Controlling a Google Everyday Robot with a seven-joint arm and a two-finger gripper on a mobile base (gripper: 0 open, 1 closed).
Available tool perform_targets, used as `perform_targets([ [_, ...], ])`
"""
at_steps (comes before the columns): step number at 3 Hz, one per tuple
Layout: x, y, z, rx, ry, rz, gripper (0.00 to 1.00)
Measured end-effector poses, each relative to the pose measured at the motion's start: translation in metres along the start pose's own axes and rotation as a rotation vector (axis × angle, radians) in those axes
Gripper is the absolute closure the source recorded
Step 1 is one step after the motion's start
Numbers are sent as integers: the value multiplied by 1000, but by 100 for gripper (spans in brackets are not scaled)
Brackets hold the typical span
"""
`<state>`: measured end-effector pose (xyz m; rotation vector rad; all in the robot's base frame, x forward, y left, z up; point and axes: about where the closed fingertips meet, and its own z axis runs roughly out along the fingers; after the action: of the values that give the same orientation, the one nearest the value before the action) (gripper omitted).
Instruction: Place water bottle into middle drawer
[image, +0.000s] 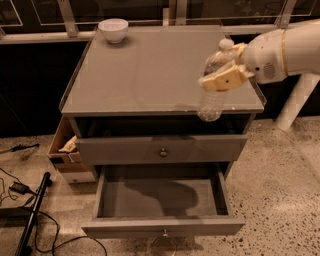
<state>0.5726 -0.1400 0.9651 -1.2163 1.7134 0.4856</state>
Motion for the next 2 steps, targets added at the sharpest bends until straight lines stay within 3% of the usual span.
perform_targets([
  [1, 14, 36, 15, -46, -39, 40, 100],
  [2, 51, 65, 47, -85, -58, 39, 100],
])
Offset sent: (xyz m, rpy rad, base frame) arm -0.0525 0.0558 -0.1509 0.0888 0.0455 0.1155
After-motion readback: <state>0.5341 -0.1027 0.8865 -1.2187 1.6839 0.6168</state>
